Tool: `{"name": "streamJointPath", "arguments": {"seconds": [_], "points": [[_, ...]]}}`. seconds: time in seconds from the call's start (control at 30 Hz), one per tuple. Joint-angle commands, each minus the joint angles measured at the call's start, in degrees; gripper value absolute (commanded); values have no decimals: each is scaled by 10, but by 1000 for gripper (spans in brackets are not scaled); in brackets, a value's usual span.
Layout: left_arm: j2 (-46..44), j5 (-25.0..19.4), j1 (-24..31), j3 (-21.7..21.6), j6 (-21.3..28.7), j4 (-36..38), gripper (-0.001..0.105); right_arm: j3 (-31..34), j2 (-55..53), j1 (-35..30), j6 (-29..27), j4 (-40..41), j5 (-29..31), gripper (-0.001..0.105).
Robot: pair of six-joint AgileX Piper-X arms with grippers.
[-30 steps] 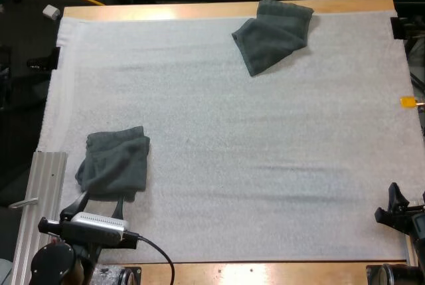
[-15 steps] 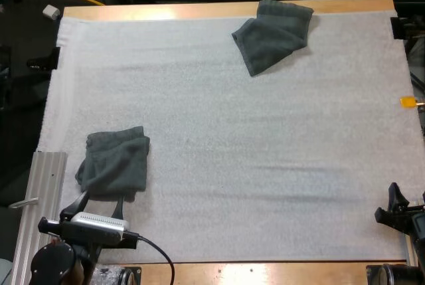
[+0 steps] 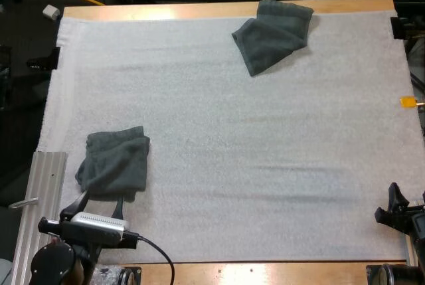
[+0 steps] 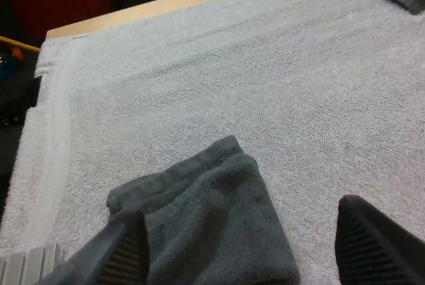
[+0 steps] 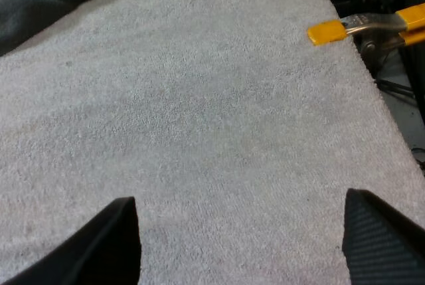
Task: Pick towel from pile, fold and stack
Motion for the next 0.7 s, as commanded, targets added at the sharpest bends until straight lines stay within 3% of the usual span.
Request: {"name": "streamJointPath", "arguments": {"seconds": [0.0, 0.37, 0.67], "points": [[-81, 1, -1, -2, -3, -9, 58, -1, -22, -1, -4, -2, -2, 63], [-44, 18, -3, -38, -11, -10, 59, -50, 18, 0, 0, 13, -15, 63], [33, 91, -25, -85, -35, -16, 59, -131, 93, 1, 0, 40, -81, 63]]}}
